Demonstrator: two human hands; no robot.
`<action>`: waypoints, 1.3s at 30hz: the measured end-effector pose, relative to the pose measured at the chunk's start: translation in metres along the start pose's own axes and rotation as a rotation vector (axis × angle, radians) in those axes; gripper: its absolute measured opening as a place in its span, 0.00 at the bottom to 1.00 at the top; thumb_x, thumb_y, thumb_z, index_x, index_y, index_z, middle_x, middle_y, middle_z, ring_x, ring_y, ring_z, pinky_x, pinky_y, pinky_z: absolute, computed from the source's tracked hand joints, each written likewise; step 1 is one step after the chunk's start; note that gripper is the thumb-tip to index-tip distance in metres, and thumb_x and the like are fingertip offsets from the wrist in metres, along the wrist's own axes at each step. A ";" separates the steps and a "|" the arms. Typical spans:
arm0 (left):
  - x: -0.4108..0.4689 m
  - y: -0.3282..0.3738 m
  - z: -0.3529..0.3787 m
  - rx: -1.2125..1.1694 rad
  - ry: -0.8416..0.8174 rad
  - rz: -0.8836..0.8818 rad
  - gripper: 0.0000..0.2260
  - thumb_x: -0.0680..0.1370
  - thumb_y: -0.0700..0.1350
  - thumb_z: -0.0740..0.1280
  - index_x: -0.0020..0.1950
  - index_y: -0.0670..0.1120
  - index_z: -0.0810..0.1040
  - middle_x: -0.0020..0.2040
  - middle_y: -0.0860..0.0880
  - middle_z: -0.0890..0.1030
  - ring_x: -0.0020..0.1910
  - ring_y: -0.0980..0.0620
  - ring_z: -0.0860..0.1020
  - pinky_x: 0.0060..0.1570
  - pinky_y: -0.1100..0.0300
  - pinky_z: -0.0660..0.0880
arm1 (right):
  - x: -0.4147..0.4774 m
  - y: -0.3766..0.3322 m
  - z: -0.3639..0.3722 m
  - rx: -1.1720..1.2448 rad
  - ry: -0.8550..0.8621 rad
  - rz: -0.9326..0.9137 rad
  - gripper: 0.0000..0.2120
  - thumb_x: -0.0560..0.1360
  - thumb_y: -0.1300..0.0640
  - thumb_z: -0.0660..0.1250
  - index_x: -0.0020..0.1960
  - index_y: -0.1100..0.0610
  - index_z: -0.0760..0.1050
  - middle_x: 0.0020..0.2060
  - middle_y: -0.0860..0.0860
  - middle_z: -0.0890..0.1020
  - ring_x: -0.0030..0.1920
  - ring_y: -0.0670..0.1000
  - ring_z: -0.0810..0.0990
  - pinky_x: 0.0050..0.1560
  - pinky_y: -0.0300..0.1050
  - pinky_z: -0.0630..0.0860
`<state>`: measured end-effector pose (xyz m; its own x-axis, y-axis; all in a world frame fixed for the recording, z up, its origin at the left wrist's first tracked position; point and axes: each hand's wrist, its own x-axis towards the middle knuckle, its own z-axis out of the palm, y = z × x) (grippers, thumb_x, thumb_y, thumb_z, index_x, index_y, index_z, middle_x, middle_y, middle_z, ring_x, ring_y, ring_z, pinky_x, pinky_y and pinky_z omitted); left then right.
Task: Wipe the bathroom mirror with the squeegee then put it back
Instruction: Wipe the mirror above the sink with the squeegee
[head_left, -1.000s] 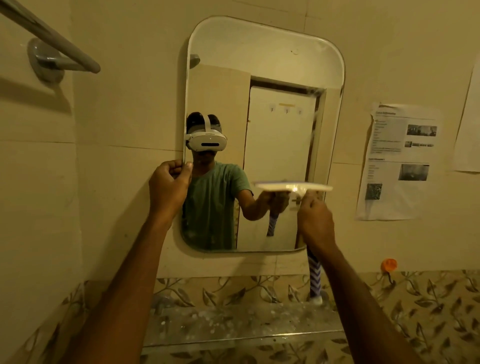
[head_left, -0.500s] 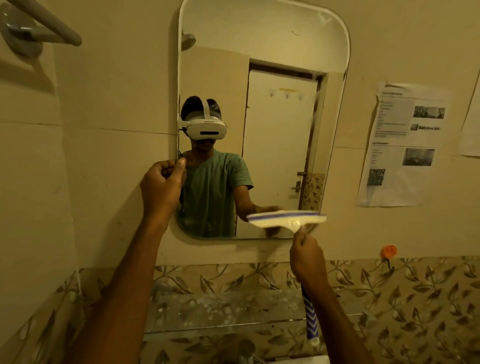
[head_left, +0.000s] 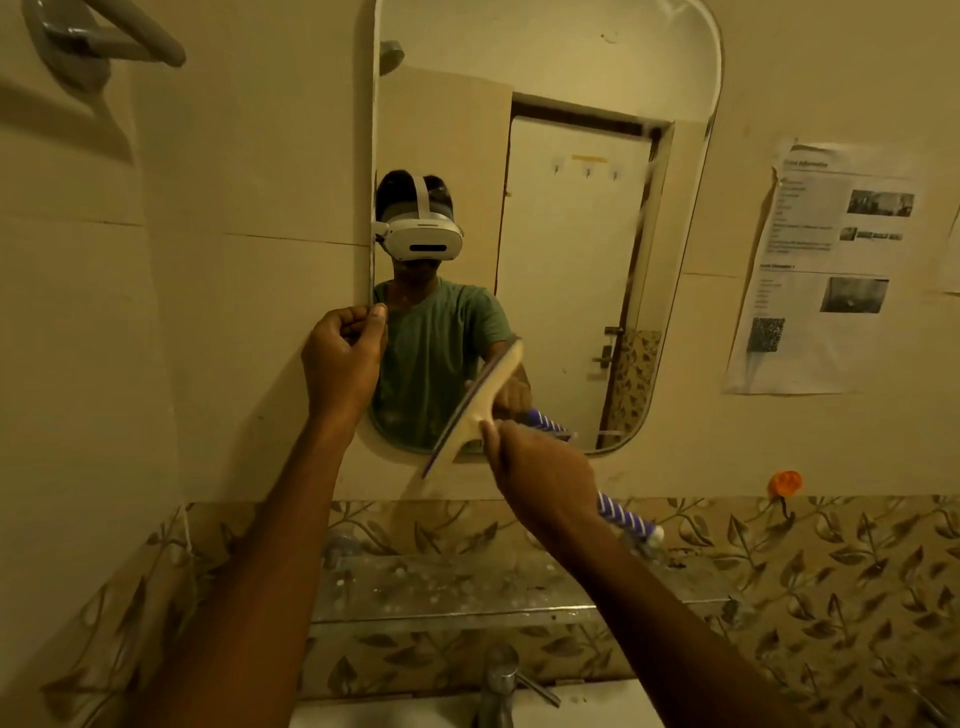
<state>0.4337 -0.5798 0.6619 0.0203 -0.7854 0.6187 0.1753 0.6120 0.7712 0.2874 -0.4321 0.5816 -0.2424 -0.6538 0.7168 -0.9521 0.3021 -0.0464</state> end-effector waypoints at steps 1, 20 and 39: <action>-0.002 -0.001 -0.001 0.007 -0.002 -0.004 0.07 0.78 0.50 0.67 0.50 0.47 0.76 0.40 0.60 0.76 0.34 0.77 0.73 0.30 0.80 0.67 | 0.006 -0.006 0.000 -0.046 -0.015 -0.045 0.21 0.81 0.40 0.45 0.45 0.50 0.70 0.31 0.47 0.76 0.28 0.47 0.76 0.29 0.44 0.77; -0.010 -0.013 -0.011 -0.021 -0.046 -0.121 0.08 0.79 0.52 0.65 0.41 0.54 0.78 0.41 0.53 0.81 0.43 0.55 0.79 0.41 0.63 0.75 | -0.028 0.088 0.007 -0.211 -0.083 0.050 0.37 0.76 0.33 0.30 0.40 0.48 0.74 0.23 0.45 0.69 0.22 0.43 0.69 0.23 0.38 0.63; -0.022 -0.028 -0.013 -0.010 -0.041 -0.209 0.09 0.80 0.50 0.63 0.43 0.51 0.79 0.45 0.46 0.82 0.48 0.47 0.80 0.46 0.55 0.79 | -0.004 0.075 0.016 -0.215 -0.143 -0.122 0.22 0.81 0.40 0.46 0.41 0.50 0.72 0.24 0.45 0.68 0.23 0.45 0.69 0.23 0.39 0.64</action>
<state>0.4414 -0.5804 0.6247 -0.0574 -0.8906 0.4512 0.1814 0.4351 0.8819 0.2139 -0.4184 0.5642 -0.1671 -0.7809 0.6018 -0.9181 0.3458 0.1937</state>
